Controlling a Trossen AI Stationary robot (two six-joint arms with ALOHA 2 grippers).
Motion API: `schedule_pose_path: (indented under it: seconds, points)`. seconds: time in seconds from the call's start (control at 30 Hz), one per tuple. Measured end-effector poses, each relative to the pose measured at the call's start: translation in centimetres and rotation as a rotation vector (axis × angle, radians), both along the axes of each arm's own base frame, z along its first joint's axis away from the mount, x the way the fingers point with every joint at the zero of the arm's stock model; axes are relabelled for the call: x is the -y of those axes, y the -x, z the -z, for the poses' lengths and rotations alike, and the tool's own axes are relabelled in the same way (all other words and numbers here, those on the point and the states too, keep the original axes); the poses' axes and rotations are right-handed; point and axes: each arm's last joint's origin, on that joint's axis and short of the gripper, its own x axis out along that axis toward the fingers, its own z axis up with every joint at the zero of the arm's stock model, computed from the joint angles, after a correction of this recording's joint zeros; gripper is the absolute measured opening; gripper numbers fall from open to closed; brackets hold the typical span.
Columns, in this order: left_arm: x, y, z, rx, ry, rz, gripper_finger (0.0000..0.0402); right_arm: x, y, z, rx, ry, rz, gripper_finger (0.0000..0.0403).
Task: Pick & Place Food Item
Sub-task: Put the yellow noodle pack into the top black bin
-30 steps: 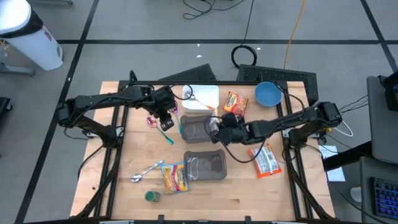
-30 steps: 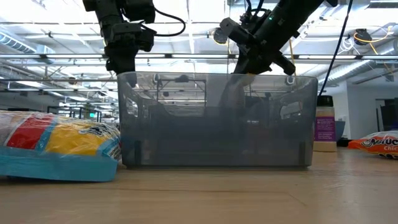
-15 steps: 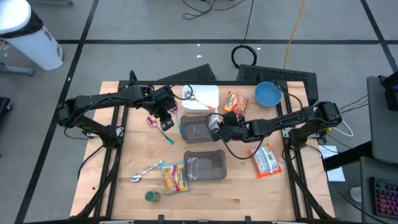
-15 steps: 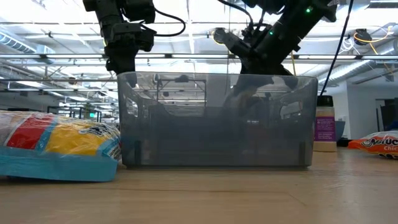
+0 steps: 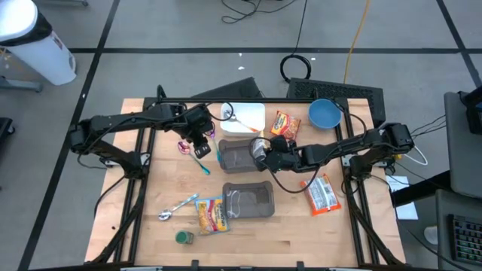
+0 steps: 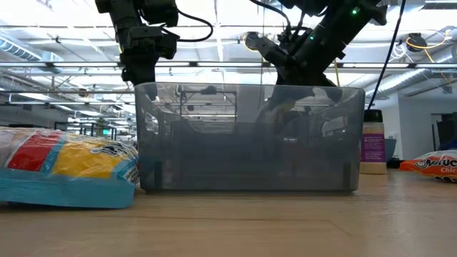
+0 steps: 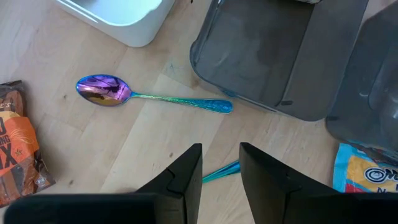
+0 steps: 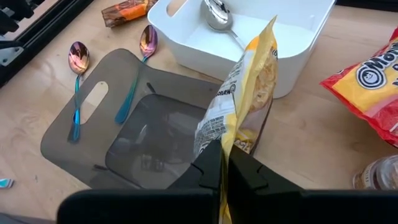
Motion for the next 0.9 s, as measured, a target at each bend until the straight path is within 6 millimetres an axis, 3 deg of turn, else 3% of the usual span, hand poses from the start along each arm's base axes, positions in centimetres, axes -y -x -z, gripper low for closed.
schedule_pose_path:
  seconds: [0.37,0.7,0.9]
  points:
    - [0.00,0.00,-0.01,0.000,0.000,0.000,0.0113,0.03,-0.02,0.03,-0.014,-0.003,-0.026,0.0008]
    - [0.00,0.00,-0.01,0.000,0.000,0.000,0.0113,0.01,-0.06,0.01,-0.008,-0.004,-0.027,0.0088]
    - [0.00,0.00,-0.01,0.000,0.000,0.000,0.0113,0.01,-0.06,0.01,-0.008,-0.004,-0.028,0.0111]
